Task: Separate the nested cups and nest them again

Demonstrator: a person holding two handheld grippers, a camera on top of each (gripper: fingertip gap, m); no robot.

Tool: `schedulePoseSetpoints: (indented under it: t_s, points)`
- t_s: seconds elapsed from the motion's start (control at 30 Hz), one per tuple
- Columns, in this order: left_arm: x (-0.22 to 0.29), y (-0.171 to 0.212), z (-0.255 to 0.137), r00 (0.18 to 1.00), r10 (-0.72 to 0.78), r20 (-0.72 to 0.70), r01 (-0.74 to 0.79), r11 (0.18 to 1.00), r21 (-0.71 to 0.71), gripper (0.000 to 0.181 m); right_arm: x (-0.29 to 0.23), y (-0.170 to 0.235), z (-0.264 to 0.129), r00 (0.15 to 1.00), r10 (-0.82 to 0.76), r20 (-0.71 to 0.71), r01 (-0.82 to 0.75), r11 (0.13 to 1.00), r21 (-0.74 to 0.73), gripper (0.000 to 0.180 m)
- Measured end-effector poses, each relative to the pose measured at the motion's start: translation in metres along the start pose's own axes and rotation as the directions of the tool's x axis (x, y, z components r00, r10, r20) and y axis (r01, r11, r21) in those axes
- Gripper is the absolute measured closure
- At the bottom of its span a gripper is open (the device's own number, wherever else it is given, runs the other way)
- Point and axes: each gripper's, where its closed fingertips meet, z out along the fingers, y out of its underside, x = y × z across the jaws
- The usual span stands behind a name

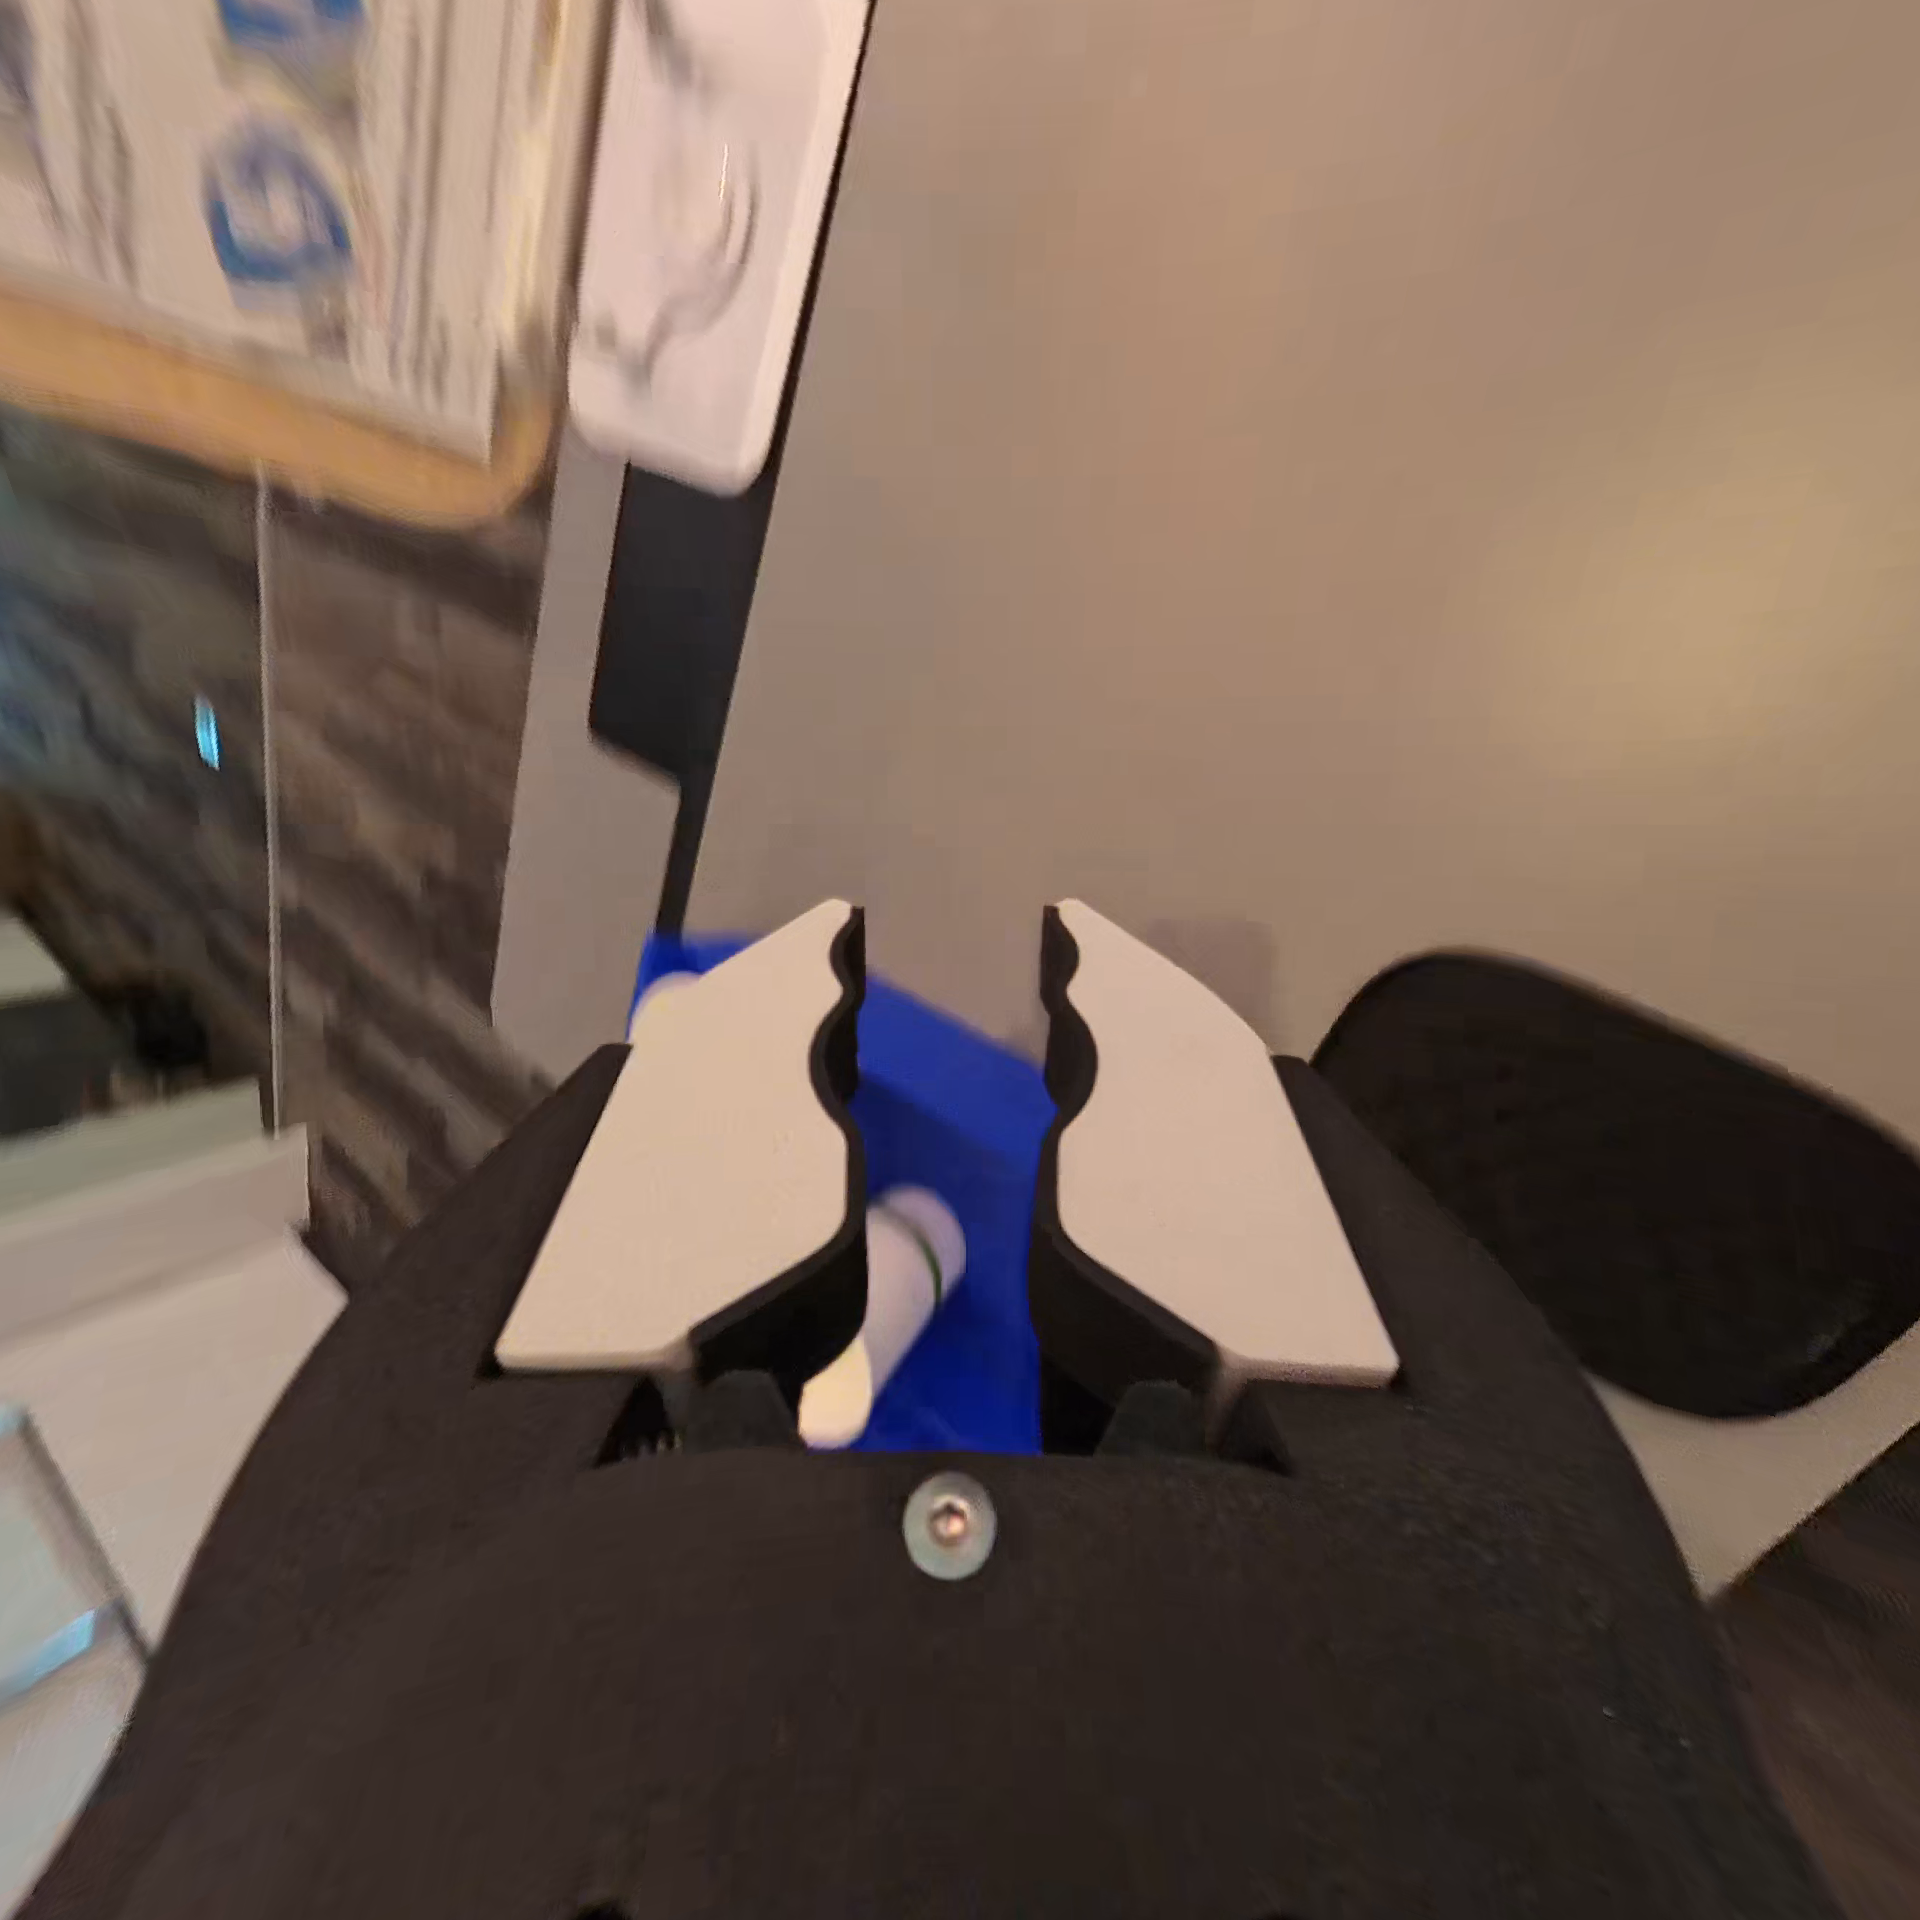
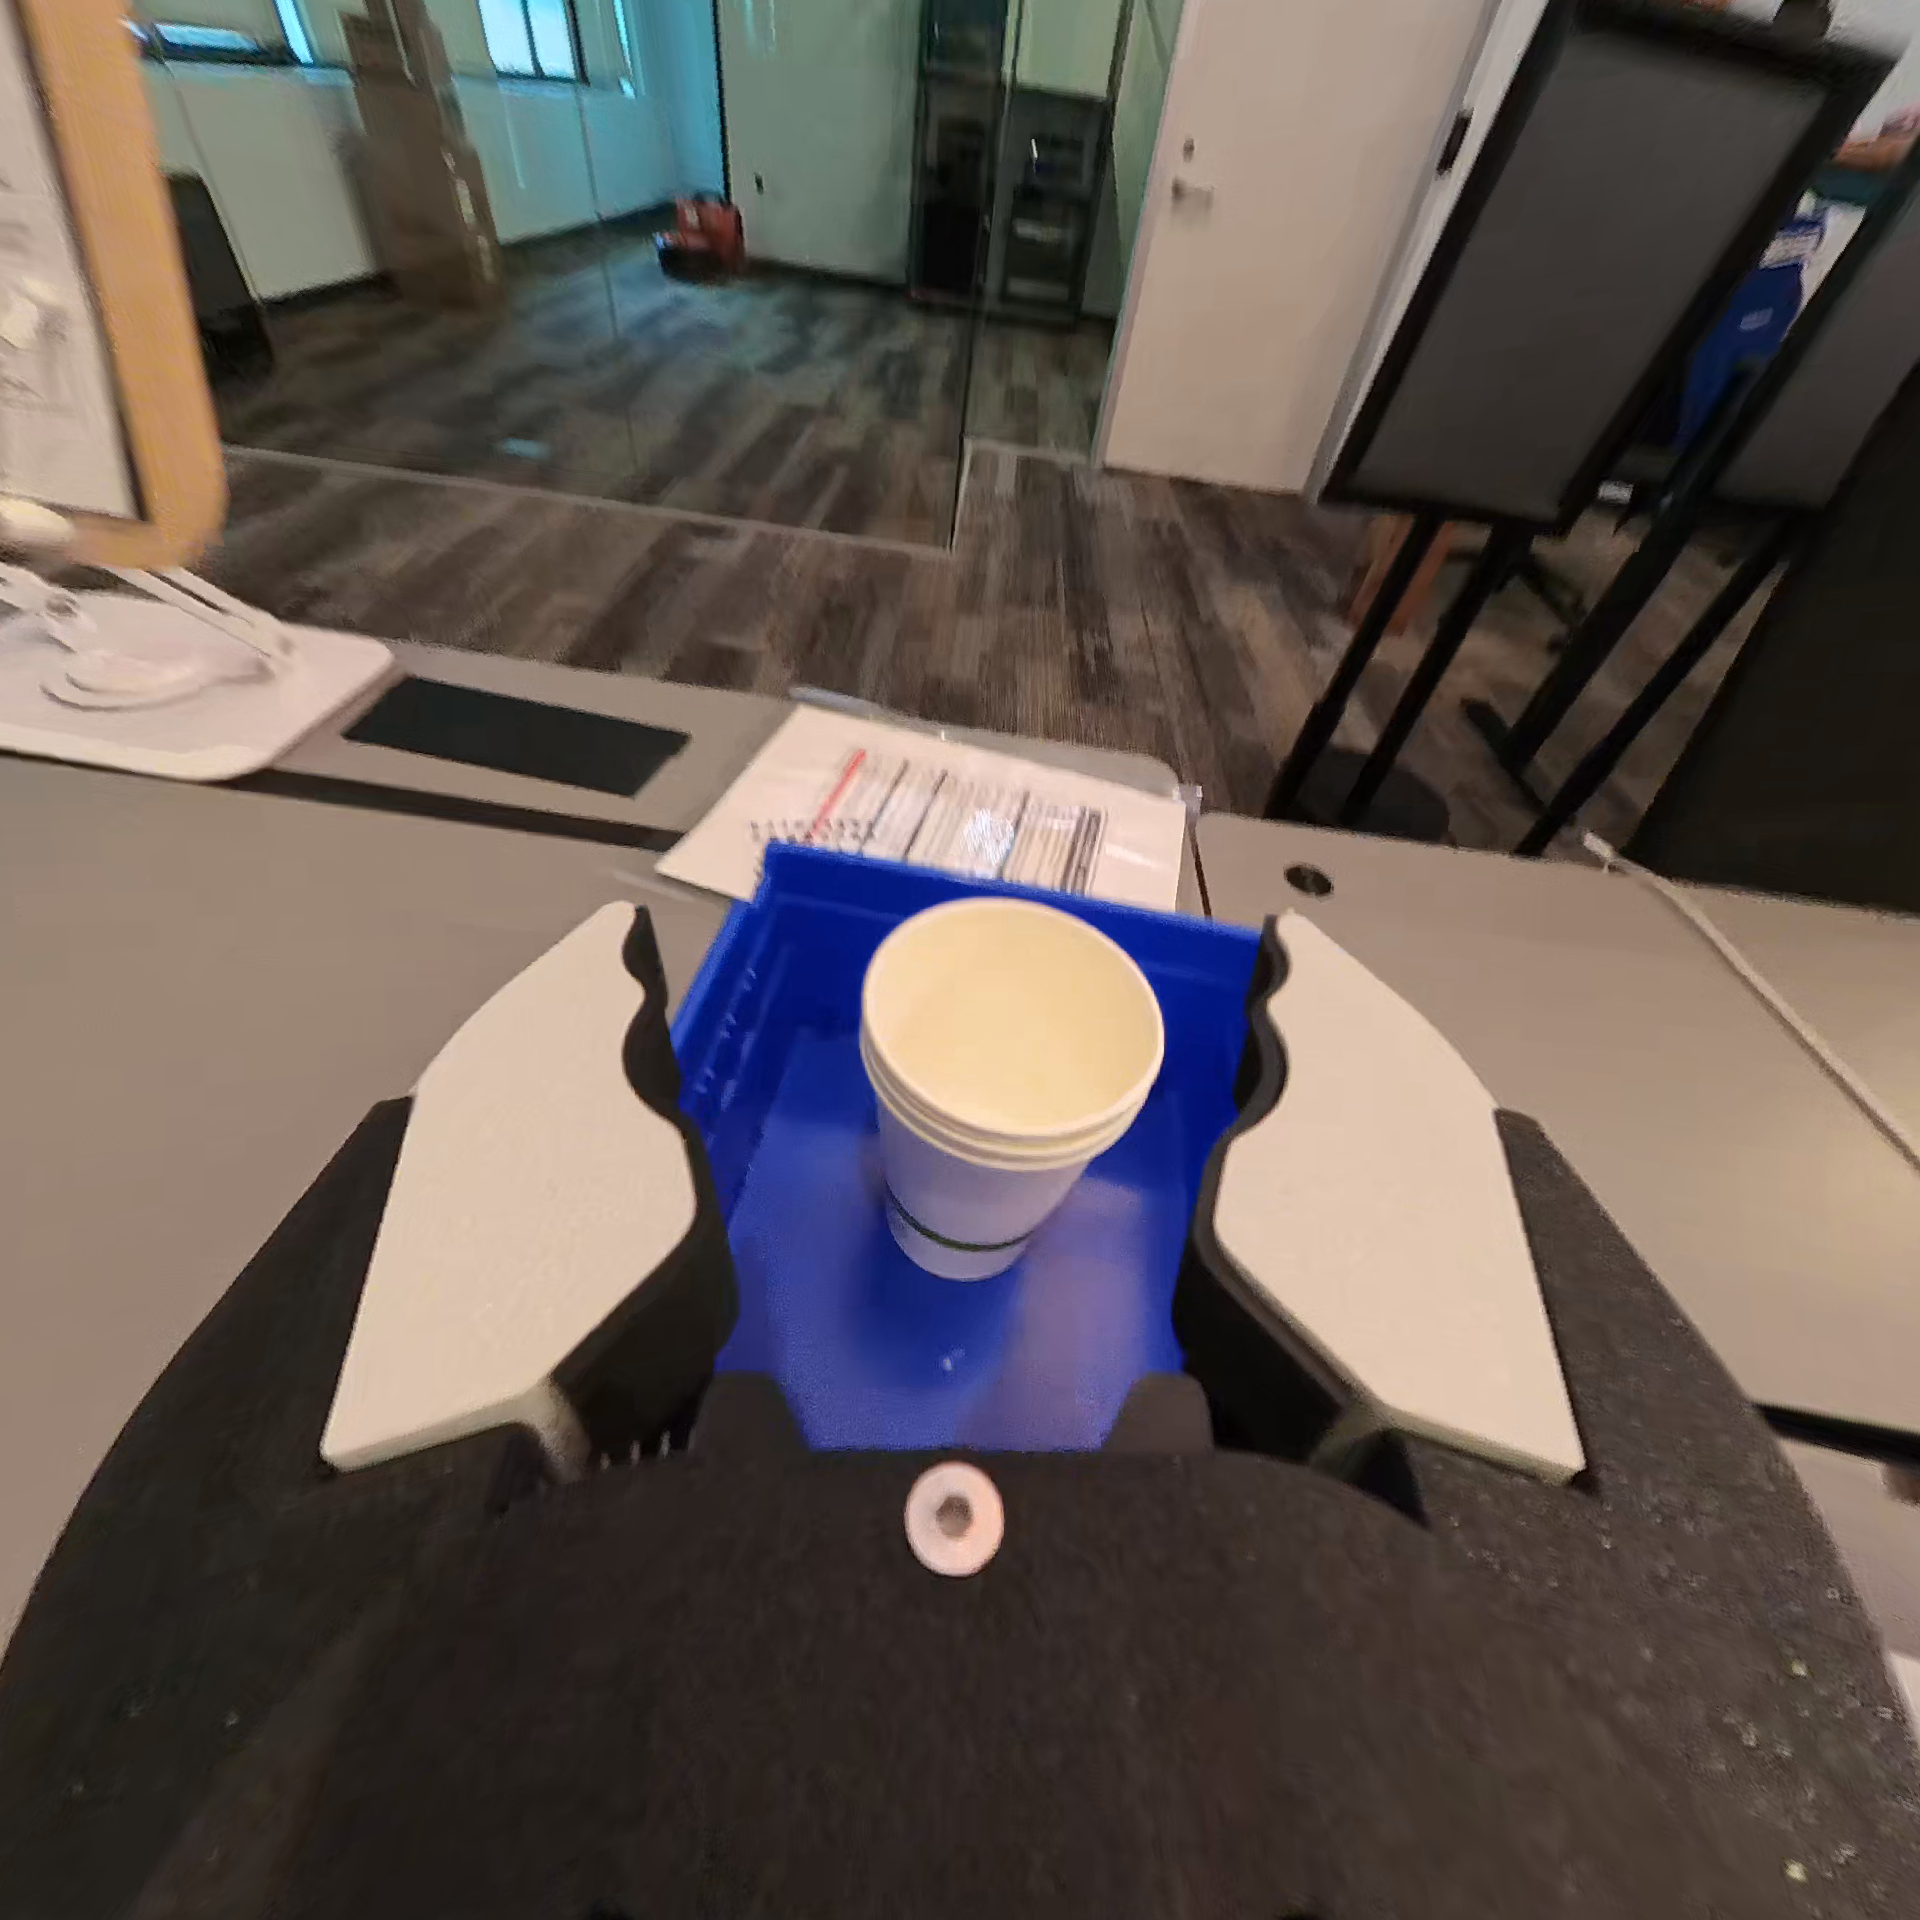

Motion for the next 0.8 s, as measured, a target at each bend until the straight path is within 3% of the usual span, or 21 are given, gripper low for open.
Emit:
schedulePoseSetpoints:
  t_s: [0.2, 0.37, 0.67, 0.8]
  points:
    - [-0.033, 0.146, 0.038, 0.983, -0.162, 0.082, 0.181, 0.920, -0.347, 0.142, -0.026, -0.054, -0.032, 0.997, -0.072, 0.032, 0.066, 0.984, 0.166, 0.076]
    - [-0.046, 0.226, 0.058, 0.948, -0.274, 0.162, 0.319, 0.802, -0.505, 0.142, -0.041, -0.055, -0.029, 0.990, -0.135, 0.041, 0.129, 0.983, 0.133, 0.076]
    - [-0.040, 0.282, 0.094, 0.869, -0.460, 0.184, 0.472, 0.657, -0.588, 0.145, -0.043, -0.047, -0.024, 0.984, -0.173, 0.039, 0.168, 0.981, 0.097, 0.077]
    - [-0.031, 0.284, 0.101, 0.858, -0.492, 0.148, 0.476, 0.651, -0.592, 0.168, -0.035, -0.046, -0.027, 0.990, -0.140, 0.036, 0.135, 0.984, 0.114, 0.078]
